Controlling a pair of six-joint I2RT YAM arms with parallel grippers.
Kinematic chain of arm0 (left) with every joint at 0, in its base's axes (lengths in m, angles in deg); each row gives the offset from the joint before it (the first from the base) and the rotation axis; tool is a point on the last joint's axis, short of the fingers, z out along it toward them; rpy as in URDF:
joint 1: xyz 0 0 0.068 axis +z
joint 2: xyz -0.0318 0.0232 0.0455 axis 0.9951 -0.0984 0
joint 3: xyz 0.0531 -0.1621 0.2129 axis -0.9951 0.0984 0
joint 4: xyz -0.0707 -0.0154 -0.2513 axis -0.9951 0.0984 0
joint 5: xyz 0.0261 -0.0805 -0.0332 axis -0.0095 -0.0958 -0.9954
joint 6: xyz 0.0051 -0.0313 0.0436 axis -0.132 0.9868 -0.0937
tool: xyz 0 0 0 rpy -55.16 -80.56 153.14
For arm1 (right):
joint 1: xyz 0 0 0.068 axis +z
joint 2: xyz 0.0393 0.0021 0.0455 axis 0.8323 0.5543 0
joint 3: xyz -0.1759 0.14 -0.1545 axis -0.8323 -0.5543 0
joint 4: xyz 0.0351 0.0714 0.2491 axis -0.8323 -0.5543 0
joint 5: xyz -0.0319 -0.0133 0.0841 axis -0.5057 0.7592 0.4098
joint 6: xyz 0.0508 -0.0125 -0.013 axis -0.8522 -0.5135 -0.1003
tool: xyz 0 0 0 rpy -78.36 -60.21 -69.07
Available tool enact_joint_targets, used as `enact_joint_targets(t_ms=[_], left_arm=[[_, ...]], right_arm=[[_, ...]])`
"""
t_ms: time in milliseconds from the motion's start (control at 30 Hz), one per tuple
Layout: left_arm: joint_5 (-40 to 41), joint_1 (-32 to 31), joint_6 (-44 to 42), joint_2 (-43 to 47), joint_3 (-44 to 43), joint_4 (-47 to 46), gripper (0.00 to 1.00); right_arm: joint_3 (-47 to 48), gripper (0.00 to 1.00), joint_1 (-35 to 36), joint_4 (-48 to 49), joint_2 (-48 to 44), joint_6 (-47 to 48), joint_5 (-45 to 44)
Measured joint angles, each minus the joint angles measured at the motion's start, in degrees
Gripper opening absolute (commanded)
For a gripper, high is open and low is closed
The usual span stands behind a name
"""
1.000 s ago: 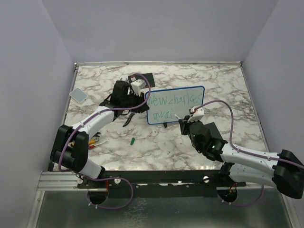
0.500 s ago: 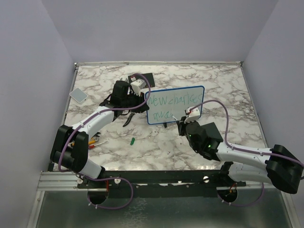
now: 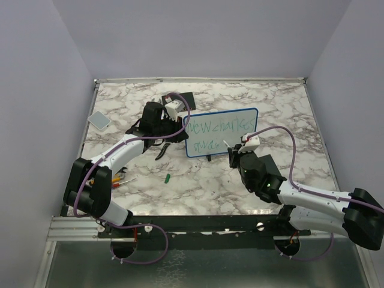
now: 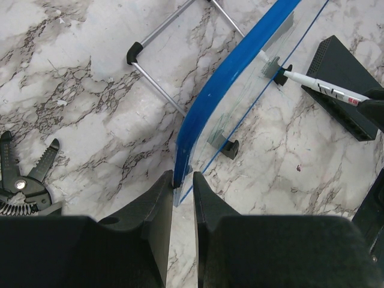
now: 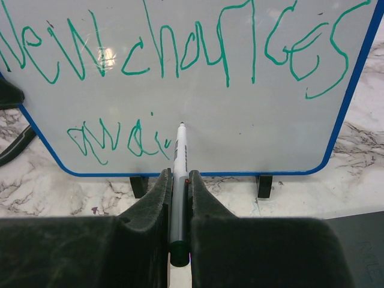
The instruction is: Write a sentence on the whiteboard
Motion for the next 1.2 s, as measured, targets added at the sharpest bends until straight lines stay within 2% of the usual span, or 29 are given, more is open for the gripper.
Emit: enact_joint_targets(t_ms=[433, 1200], left_arm=[[0.0, 0.0, 0.0, 0.0, 0.0, 0.0, 0.2], [0.0, 0.0, 0.0, 0.0, 0.0, 0.0, 0.2]], right_arm=[[-0.33, 0.01, -0.02, -0.02, -2.05, 0.61, 0.74], [-0.31, 0.01, -0.02, 1.73, 1.6, 2.27, -0.57]])
